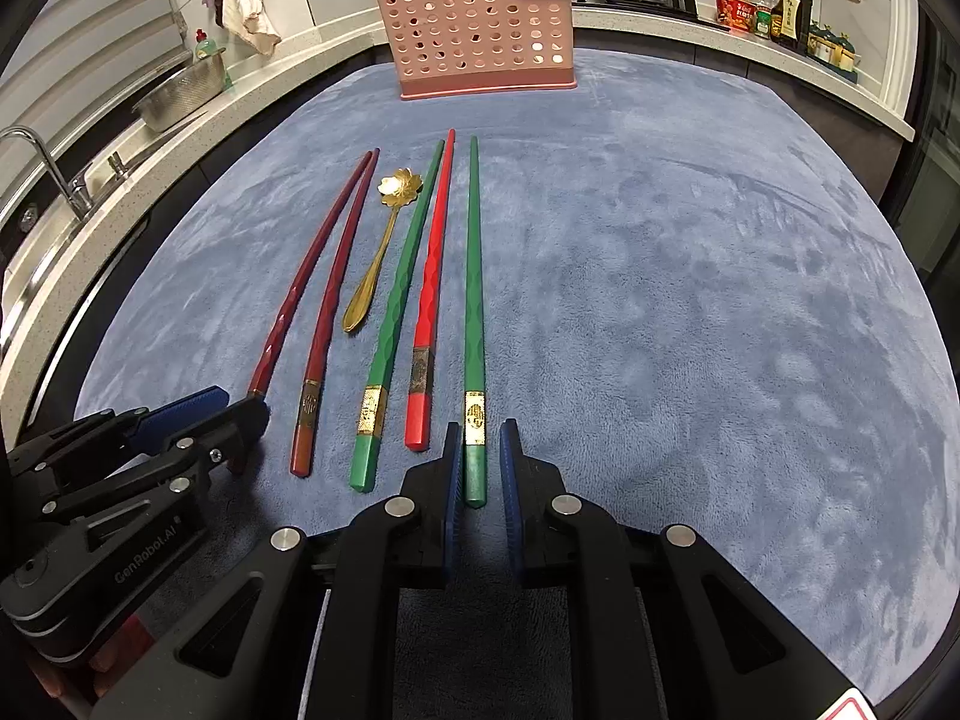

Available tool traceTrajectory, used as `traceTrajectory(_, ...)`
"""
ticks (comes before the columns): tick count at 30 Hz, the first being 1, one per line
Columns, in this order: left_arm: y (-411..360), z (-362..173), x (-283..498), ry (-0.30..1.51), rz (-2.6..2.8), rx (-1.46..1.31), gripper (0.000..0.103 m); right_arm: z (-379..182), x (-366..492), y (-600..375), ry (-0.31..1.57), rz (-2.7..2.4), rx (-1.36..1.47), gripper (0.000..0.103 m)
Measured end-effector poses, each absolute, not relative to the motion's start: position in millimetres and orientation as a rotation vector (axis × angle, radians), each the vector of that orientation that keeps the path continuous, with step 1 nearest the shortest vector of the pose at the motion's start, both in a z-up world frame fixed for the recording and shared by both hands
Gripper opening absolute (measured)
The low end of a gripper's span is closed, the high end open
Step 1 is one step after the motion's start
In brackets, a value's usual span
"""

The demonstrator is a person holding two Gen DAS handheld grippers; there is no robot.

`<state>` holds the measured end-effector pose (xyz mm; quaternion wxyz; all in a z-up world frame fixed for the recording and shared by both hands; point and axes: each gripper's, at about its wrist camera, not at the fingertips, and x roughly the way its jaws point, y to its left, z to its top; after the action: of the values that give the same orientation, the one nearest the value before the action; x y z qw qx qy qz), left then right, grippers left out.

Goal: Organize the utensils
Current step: 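Grasp a green chopstick with the right tool while the left tool grasps a dark red chopstick, then lift both chopsticks and carry them over the pink basket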

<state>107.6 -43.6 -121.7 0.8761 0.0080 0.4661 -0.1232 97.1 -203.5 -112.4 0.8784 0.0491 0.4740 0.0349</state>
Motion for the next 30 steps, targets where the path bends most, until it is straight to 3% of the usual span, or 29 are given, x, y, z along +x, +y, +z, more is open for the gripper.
traceTrajectory(9,-42.1,-120.6,107.1,0.973,-0.272,0.001,0.008,-112.2,95.5,-202.5,0.988,0.078,0.105,0.008)
traceTrajectory(30,-22.4,-77.6,100.1,0.891,-0.231,-0.06,0.007,-63.3,84.4,-210.4,0.897,0.085,0.156,0.007)
